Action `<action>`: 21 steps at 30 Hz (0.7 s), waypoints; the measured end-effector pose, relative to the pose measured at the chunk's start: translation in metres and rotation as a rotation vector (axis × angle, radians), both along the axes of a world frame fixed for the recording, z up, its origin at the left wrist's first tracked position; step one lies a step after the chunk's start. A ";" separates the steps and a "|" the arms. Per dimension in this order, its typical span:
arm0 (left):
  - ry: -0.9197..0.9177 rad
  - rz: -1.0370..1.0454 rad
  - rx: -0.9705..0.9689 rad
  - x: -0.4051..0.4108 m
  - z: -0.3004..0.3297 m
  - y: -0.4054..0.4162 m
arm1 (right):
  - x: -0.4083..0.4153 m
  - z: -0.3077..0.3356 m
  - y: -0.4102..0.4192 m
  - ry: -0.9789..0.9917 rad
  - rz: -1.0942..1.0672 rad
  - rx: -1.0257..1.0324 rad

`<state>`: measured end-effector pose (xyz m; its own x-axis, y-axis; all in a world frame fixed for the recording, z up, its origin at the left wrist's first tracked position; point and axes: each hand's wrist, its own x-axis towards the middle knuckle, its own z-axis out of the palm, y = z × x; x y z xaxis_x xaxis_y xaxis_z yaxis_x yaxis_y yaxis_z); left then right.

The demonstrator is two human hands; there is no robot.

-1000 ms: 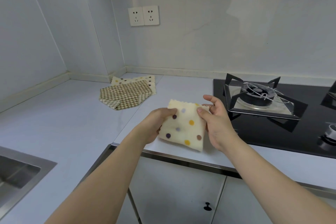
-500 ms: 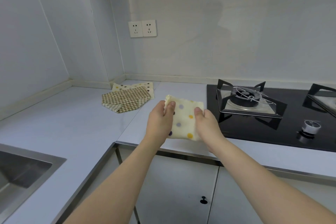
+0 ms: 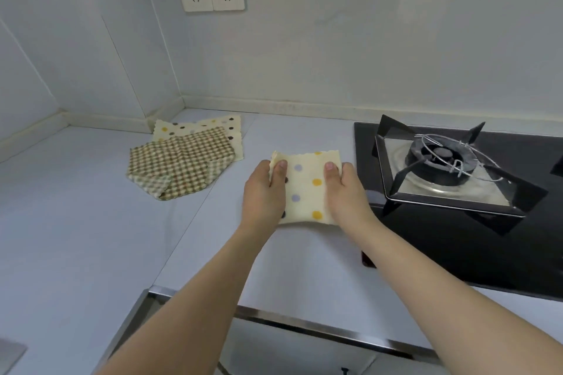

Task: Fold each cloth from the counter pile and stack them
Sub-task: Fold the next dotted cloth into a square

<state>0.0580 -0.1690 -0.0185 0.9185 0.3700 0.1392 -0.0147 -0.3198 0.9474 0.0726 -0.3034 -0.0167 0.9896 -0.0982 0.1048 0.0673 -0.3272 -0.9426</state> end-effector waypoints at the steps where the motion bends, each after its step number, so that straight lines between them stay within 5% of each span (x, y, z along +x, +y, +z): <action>1: 0.018 -0.006 -0.025 0.006 0.010 -0.005 | 0.007 0.012 -0.005 0.020 0.004 0.013; 12: 0.192 -0.169 -0.058 0.016 0.232 -0.111 | 0.007 0.214 -0.113 0.178 -0.208 0.078; 21: 0.161 -0.184 -0.101 0.040 0.263 -0.169 | 0.025 0.247 -0.174 0.342 -0.212 0.203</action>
